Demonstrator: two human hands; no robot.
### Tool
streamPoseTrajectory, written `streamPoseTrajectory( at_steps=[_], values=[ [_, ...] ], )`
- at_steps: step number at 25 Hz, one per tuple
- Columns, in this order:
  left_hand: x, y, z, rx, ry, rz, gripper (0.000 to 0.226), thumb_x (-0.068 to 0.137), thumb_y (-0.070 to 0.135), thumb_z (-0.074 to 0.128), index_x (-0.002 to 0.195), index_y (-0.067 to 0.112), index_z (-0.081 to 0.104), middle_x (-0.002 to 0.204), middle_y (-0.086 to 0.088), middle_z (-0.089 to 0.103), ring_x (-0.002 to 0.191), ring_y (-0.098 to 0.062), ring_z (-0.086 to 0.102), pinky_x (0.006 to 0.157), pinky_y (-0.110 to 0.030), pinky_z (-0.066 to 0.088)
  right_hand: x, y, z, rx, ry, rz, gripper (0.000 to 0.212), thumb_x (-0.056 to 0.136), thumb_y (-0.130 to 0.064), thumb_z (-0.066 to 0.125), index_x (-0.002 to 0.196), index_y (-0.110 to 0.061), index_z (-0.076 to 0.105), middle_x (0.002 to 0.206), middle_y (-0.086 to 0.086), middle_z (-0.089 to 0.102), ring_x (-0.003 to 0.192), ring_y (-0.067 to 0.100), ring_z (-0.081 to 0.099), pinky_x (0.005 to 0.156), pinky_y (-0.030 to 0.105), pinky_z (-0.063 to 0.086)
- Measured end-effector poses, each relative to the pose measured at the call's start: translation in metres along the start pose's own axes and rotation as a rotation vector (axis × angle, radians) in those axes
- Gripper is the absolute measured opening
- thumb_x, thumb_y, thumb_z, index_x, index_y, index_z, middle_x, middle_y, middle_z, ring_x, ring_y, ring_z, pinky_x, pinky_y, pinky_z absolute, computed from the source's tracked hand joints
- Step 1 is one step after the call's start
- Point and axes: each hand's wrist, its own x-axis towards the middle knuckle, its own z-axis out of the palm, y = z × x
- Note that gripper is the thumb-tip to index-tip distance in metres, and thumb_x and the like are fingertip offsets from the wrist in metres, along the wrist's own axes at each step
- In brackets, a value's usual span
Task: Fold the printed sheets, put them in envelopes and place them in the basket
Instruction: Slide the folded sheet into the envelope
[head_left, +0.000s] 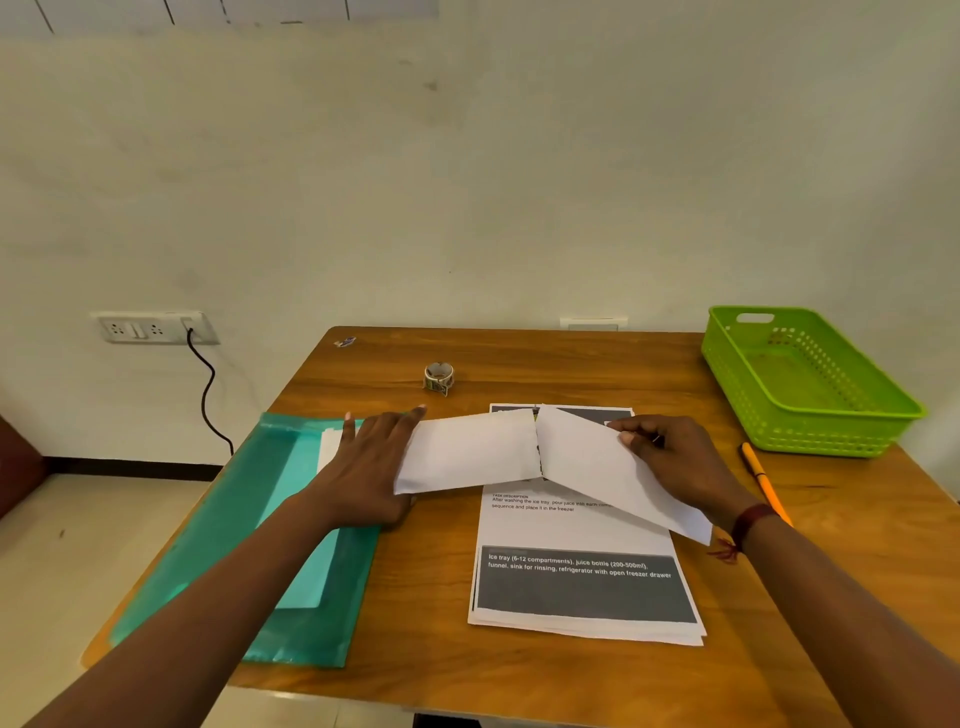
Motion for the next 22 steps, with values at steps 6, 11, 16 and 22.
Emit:
streamPoseTrajectory(
  at_steps=[6, 11, 16, 22],
  values=[
    [0.001, 0.004, -0.002, 0.009, -0.014, 0.011, 0.118, 0.065, 0.044, 0.076, 0.153, 0.027, -0.002, 0.150, -0.003, 0.024, 0.141, -0.027, 0.020, 0.118, -0.060, -0.005, 0.006, -0.004, -0.005, -0.093, -0.113, -0.048, 0.019, 0.095, -0.017, 0.059, 0.108, -0.020, 0.073, 0.106, -0.009, 0.068, 0.089, 0.006, 0.059, 0.074, 0.022, 0.046],
    [0.000, 0.006, 0.001, 0.005, -0.018, 0.014, 0.118, 0.066, 0.043, 0.075, 0.152, 0.026, -0.002, 0.151, -0.004, 0.023, 0.143, -0.028, 0.018, 0.118, -0.059, -0.007, 0.011, -0.008, -0.009, -0.146, -0.191, -0.059, 0.020, 0.095, -0.017, 0.058, 0.110, -0.019, 0.072, 0.111, -0.006, 0.069, 0.098, 0.014, 0.061, 0.082, 0.028, 0.048],
    [0.000, 0.022, 0.004, -0.007, -0.061, 0.027, 0.117, 0.070, 0.042, 0.075, 0.152, 0.029, -0.008, 0.154, -0.002, 0.017, 0.146, -0.028, 0.011, 0.118, -0.058, -0.008, 0.018, -0.013, 0.004, -0.292, -0.204, -0.076, 0.017, 0.096, -0.032, 0.055, 0.105, -0.039, 0.069, 0.108, -0.012, 0.071, 0.102, 0.016, 0.059, 0.089, 0.047, 0.048],
    [0.002, 0.035, 0.009, -0.041, -0.034, 0.011, 0.115, 0.071, 0.040, 0.075, 0.153, 0.028, -0.005, 0.155, -0.003, 0.017, 0.146, -0.029, 0.011, 0.118, -0.056, -0.007, 0.011, -0.020, 0.031, -0.327, 0.176, -0.248, 0.023, 0.094, -0.021, 0.059, 0.117, -0.022, 0.062, 0.107, -0.002, 0.065, 0.113, 0.025, 0.054, 0.110, 0.055, 0.025]
  ],
)
